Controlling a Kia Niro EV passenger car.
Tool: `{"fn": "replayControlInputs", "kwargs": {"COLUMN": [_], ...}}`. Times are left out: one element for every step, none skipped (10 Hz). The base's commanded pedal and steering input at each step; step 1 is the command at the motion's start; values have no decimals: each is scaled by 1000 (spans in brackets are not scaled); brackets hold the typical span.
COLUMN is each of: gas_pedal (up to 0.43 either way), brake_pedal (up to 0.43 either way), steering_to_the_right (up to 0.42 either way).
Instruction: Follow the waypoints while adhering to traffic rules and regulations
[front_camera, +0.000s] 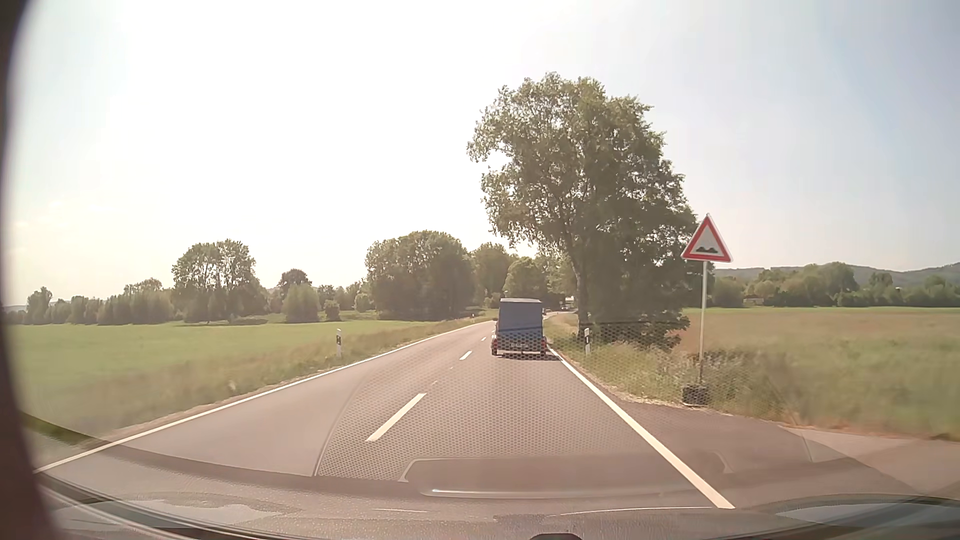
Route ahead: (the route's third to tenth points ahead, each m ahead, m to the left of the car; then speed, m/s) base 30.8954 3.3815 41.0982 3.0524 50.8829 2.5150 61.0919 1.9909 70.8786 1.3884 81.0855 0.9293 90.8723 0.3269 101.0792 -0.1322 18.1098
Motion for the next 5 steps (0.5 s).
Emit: {"fn": "replayControlInputs", "kwargs": {"gas_pedal": [197,197,197,197,197], "brake_pedal": [0,0,0,0,0], "steering_to_the_right": [0,0,0,0,0]}}
